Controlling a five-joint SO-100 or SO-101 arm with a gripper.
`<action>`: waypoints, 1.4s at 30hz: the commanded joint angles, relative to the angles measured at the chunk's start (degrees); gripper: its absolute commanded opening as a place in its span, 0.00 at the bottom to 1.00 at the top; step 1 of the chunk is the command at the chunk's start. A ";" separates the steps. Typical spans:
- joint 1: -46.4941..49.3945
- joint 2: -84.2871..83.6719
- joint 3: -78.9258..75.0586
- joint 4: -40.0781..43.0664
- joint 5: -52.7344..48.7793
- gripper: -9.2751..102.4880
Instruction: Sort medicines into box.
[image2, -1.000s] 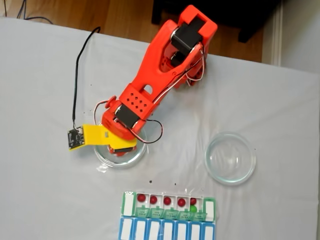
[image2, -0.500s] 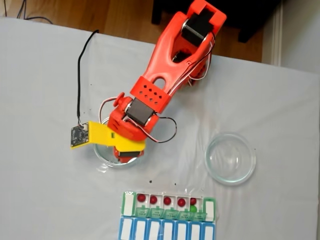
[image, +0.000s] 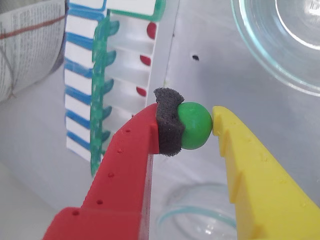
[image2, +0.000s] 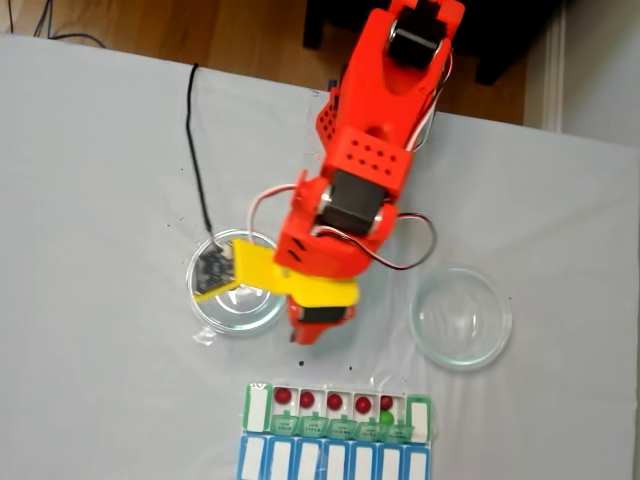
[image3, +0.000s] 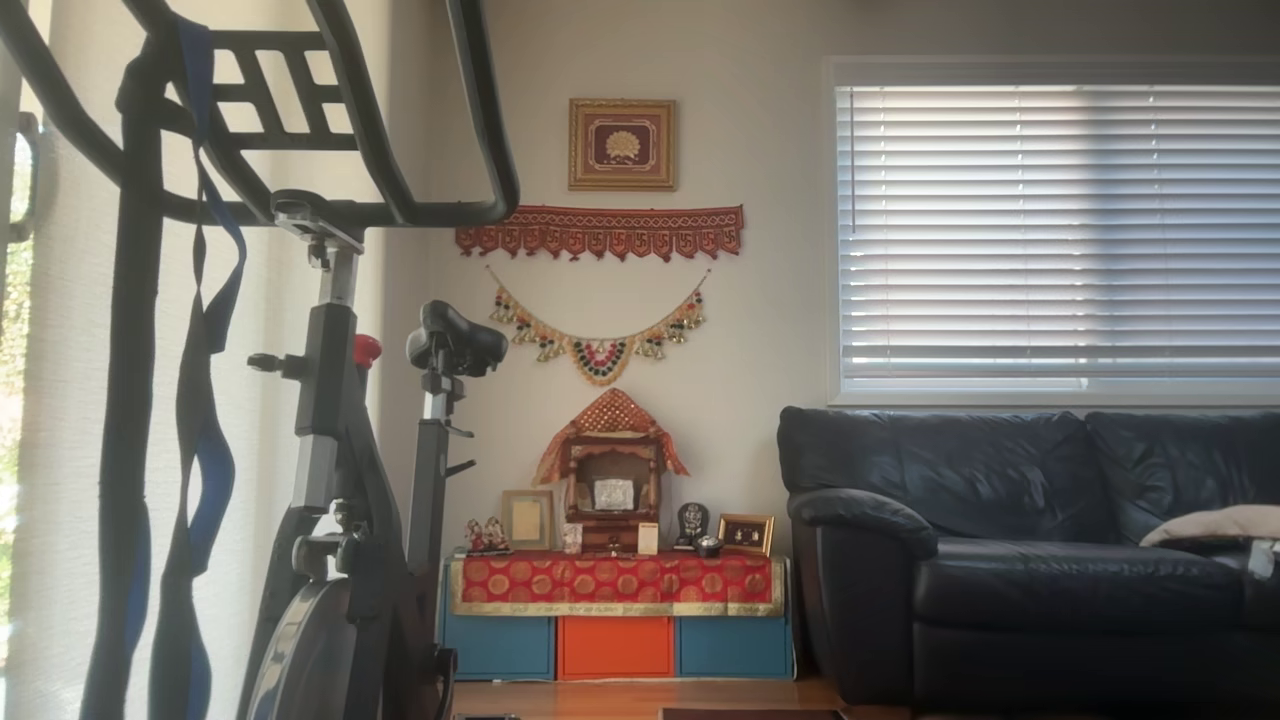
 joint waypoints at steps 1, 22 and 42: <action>-4.92 -3.16 -8.88 1.32 3.16 0.09; -16.79 -26.02 -23.73 5.27 17.58 0.09; -20.74 -28.74 -25.49 0.00 22.59 0.09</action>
